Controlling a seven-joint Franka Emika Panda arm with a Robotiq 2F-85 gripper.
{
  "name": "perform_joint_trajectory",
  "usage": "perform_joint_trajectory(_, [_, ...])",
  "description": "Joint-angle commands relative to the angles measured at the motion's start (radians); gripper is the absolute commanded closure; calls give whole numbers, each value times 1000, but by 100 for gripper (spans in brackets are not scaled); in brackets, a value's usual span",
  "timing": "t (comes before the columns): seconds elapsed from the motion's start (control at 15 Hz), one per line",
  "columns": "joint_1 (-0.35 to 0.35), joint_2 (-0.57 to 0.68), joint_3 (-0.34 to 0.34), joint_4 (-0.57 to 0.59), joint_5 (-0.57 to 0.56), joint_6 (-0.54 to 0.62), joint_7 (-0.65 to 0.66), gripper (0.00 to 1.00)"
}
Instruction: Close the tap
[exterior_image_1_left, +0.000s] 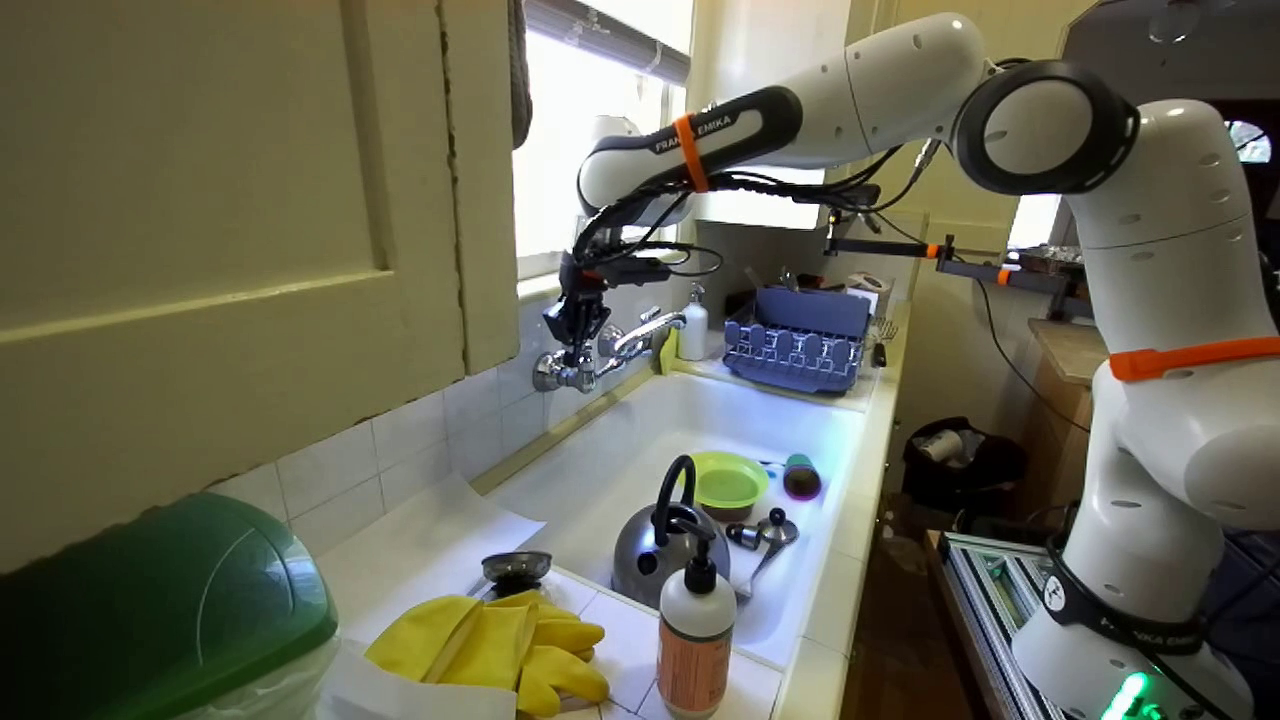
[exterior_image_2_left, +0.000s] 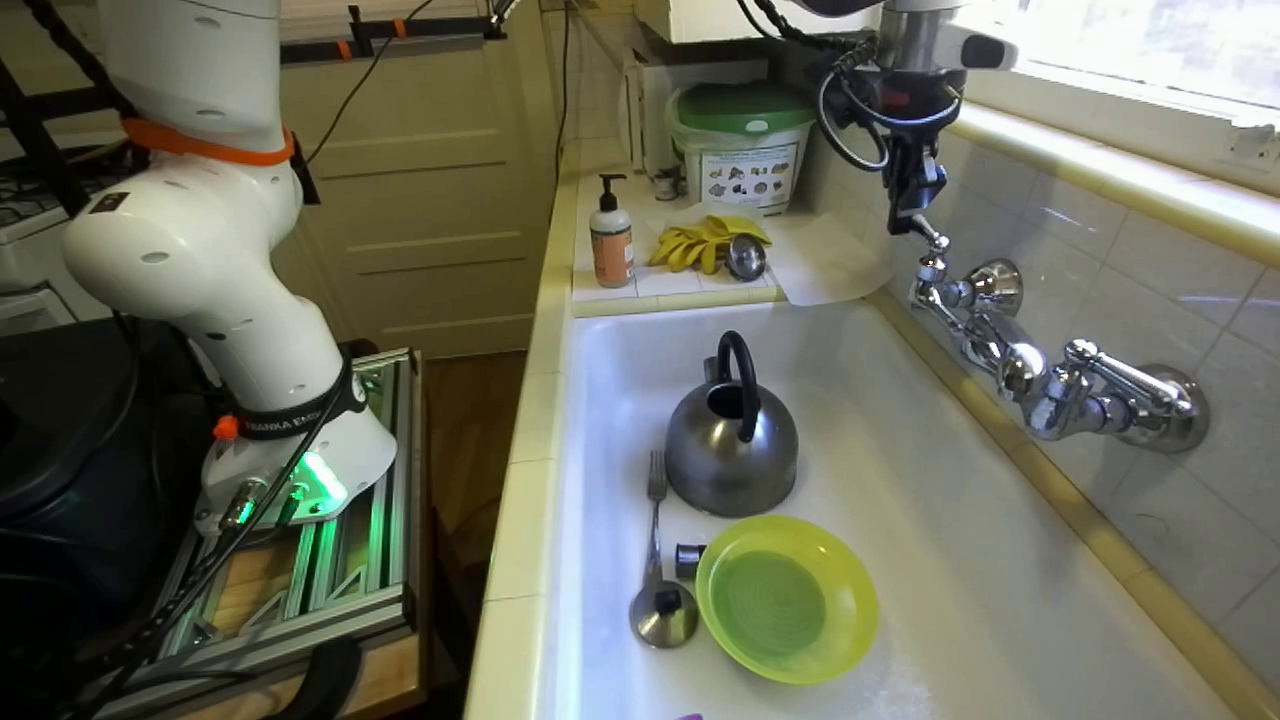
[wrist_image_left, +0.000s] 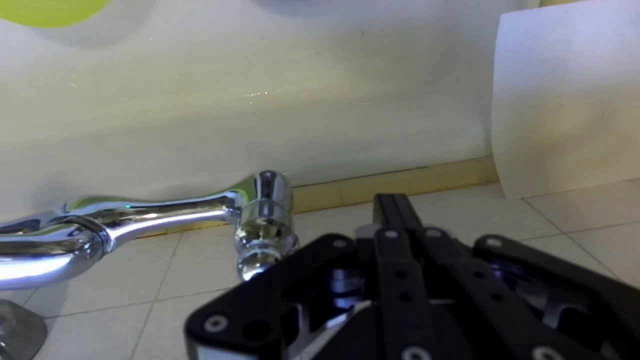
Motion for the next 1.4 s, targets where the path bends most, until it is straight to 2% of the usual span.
perform_joint_trajectory(0.0, [25,40,-21,50,-32,107,68,100])
perform_joint_trajectory(0.2, [21,29,-7,45,-33,41,16,100])
perform_joint_trajectory(0.4, [28,-20,-3,4,-113,-89,-107,100])
perform_joint_trajectory(0.73, [21,-120,-12,-112,-222,-156,-257,100])
perform_joint_trajectory(0.8, [17,-152,-18,-148,-232,-157,-262,74])
perform_joint_trajectory(0.87, [13,-175,-23,-168,-239,-168,-272,74])
perform_joint_trajectory(1.33, [-26,-394,-78,-348,-218,-234,-273,22])
